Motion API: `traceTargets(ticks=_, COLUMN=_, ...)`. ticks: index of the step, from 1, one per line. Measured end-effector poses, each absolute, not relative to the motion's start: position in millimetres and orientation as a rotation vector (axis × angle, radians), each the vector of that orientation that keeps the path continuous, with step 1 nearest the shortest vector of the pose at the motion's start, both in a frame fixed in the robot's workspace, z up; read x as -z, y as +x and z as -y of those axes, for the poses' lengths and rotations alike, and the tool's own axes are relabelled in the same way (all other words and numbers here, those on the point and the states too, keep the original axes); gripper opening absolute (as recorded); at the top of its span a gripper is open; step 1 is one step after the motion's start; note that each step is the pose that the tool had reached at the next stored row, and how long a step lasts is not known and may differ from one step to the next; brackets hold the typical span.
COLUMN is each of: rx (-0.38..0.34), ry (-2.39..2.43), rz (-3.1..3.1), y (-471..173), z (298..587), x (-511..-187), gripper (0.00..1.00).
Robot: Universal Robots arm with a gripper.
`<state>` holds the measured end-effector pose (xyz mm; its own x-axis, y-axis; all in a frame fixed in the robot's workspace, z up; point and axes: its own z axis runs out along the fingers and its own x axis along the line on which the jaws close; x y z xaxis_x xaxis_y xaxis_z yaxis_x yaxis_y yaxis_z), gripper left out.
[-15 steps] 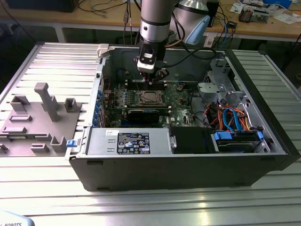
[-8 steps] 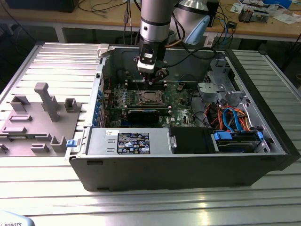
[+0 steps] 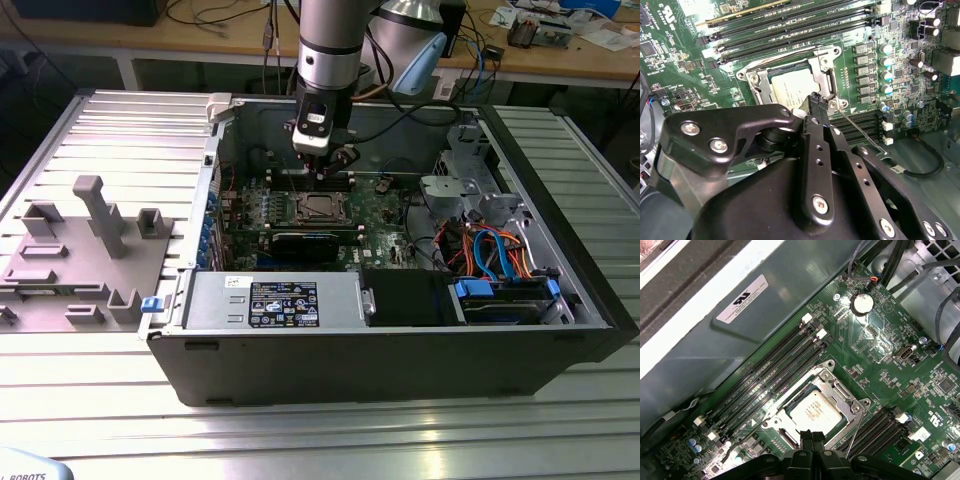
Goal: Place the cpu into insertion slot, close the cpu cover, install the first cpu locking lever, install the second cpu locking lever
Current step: 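Install the first cpu locking lever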
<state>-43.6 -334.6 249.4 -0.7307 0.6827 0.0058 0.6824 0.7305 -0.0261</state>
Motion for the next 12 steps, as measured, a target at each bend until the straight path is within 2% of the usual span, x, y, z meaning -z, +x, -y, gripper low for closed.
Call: traceTargets(ticks=12, rx=-0.035, ry=-1.116, rz=2.921, y=-43.5, z=334.6, x=-249.4, gripper=0.11)
